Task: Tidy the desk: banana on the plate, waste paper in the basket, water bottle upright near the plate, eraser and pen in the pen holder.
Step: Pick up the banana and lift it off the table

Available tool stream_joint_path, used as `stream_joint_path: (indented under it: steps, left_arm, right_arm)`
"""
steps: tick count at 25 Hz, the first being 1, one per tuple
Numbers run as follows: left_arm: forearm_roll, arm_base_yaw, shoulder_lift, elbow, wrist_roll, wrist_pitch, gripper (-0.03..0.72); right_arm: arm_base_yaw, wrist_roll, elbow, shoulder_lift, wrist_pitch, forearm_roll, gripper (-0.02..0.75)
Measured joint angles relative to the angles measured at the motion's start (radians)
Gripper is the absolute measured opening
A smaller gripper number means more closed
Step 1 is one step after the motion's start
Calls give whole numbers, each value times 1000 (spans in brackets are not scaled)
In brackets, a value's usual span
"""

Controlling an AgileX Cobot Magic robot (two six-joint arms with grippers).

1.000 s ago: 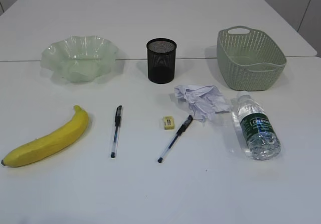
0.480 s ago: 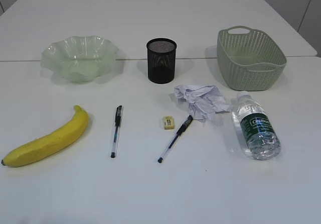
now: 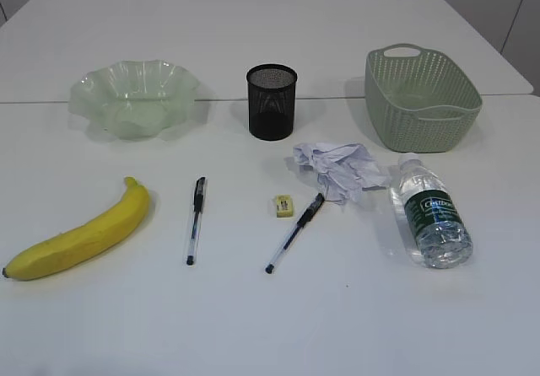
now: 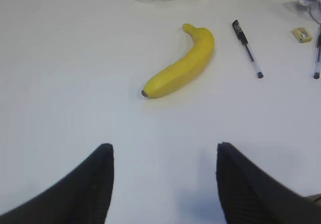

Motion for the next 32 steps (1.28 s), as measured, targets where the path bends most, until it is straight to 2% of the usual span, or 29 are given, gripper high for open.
stream_joint_path:
  steps: [22, 32]
  left_arm:
    - [0, 0, 0, 0, 0, 0, 454]
    - [0, 0, 72, -109, 0, -23, 454]
  right_arm:
    - [0, 0, -15, 0, -5, 2, 558]
    - [0, 0, -82, 0, -114, 8, 558]
